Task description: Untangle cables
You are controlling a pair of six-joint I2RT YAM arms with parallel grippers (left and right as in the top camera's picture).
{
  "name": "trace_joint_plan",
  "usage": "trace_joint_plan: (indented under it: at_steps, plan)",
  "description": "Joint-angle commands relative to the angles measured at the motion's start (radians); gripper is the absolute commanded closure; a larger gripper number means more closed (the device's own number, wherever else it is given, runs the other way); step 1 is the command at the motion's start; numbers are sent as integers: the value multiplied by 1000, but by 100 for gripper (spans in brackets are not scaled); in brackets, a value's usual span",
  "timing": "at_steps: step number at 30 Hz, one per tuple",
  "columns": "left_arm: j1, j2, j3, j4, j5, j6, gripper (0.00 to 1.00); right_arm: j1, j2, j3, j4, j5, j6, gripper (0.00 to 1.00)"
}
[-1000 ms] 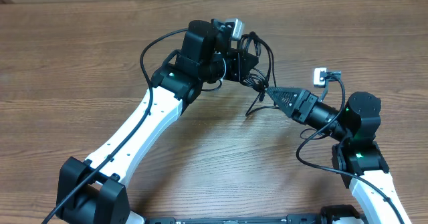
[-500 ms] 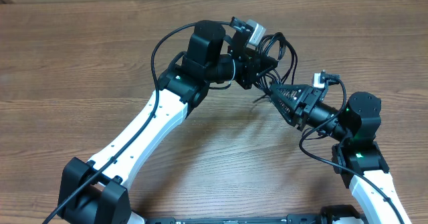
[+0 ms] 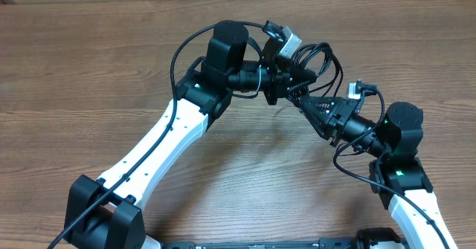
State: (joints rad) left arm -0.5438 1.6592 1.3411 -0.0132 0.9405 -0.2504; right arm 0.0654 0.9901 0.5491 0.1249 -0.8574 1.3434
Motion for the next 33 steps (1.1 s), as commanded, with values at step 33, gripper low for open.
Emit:
trace_joint_plan:
  at_steps: [33]
  plan:
    - [-98, 3, 3, -11, -60, 20, 96, -1, -11, 13, -14, 14, -56, 96]
